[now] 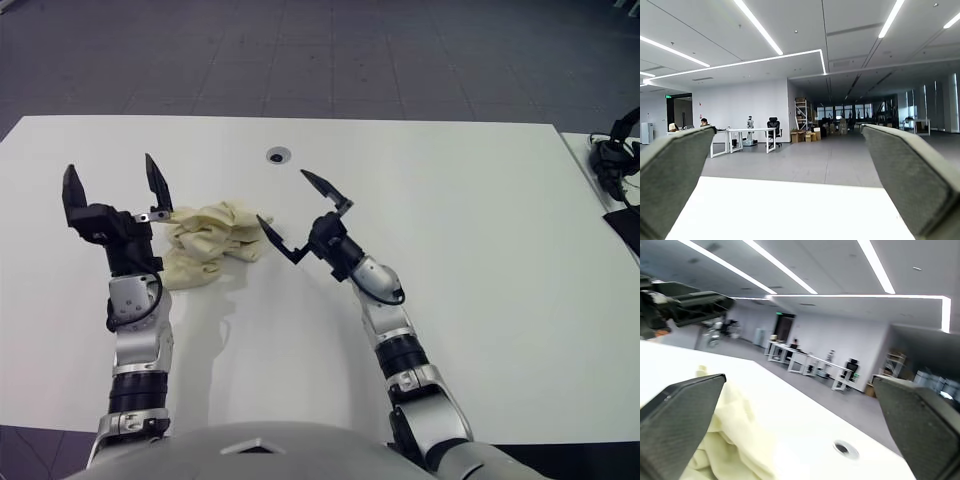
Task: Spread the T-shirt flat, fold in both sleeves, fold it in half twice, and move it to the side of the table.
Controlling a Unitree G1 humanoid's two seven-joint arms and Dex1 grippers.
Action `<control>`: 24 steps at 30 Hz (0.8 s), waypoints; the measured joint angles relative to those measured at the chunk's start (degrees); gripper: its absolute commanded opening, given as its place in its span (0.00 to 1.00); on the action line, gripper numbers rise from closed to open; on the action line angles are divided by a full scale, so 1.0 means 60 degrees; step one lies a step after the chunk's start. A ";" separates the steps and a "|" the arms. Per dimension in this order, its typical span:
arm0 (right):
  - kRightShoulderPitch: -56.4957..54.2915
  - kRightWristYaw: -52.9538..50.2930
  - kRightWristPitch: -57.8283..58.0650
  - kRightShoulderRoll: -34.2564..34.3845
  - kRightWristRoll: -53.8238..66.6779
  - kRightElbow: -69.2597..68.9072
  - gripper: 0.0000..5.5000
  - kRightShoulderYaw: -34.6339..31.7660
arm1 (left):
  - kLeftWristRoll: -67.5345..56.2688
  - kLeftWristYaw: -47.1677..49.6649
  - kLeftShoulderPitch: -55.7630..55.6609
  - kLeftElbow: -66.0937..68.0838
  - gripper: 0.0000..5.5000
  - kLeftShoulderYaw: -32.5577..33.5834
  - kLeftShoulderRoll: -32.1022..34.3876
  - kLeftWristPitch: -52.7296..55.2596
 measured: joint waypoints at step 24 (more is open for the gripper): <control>-0.1575 -0.0945 -0.0950 -0.0055 -0.1381 0.2127 0.98 0.0727 | 0.0391 0.0201 0.0049 -0.0085 0.98 -0.0159 -0.0036 -0.0219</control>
